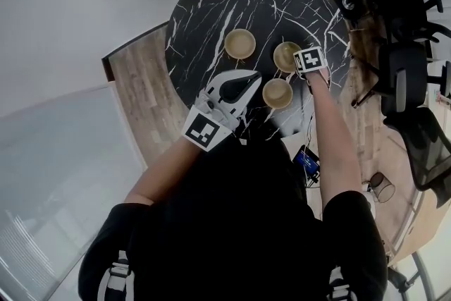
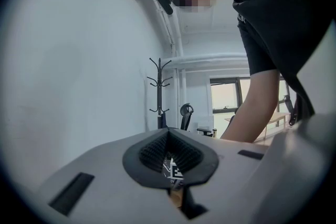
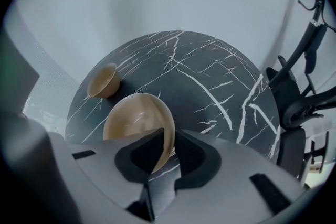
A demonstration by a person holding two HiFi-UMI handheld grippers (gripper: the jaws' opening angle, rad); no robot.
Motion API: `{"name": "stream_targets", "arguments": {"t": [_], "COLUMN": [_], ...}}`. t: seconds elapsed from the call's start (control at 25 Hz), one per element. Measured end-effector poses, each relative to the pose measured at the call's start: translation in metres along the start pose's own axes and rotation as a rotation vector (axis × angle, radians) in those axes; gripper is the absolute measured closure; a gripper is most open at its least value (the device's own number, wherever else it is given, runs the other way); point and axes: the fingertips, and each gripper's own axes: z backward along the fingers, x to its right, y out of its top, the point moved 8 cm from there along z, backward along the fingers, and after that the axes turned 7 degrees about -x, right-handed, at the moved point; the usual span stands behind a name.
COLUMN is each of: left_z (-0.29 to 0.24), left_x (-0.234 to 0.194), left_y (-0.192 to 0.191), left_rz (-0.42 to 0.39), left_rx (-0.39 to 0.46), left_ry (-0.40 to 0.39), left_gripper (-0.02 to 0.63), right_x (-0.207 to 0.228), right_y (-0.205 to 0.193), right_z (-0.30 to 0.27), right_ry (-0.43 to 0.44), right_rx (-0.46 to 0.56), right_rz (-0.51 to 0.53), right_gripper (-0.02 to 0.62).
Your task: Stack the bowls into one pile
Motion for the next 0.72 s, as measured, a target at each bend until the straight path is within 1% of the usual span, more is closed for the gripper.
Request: {"name": "stream_targets", "arguments": {"t": [0.08,0.2,0.28,0.36,0.48,0.56,0.64,0.72], "left_z": [0.003,0.008,0.01,0.013,0.018,0.021,0.023,0.025], "left_x": [-0.003,-0.004,-0.005,-0.008,-0.01,-0.011,-0.012,-0.012], "left_y": [-0.002,-0.005,-0.005,-0.006,-0.008,-0.009,-0.009,-0.007], "left_rz": [0.015,-0.004,-0.015,-0.009,0.044,0.061,0.06,0.039], "left_rx": [-0.002,-0.011,-0.011,-0.01,-0.006,-0.004,0.003,0.007], "left_ry": [0.005,0.003,0.001,0.003,0.018,0.018,0.014,0.003], "left_gripper": [0.603,0.603,0.603,0.603,0.603,0.603,0.603,0.603], "right_x": [0.001,0.002,0.002,0.003,0.001,0.0,0.0,-0.001], "right_y": [0.001,0.001,0.001,0.003,0.008,0.009,0.009,0.008], "right_z": [-0.001,-0.001,0.0,0.002,0.008,0.011,0.015,0.02], "right_ry": [-0.005,-0.001,0.006,0.018,0.035,0.03,0.022,0.018], "right_rx": [-0.003,-0.008,-0.007,0.006,0.031,0.034,0.034,0.041], "right_rz": [-0.018,-0.04,-0.048,-0.059,-0.081,-0.083,-0.082,-0.088], "right_gripper": [0.549,0.571,0.572,0.575,0.584,0.585,0.586,0.586]}}
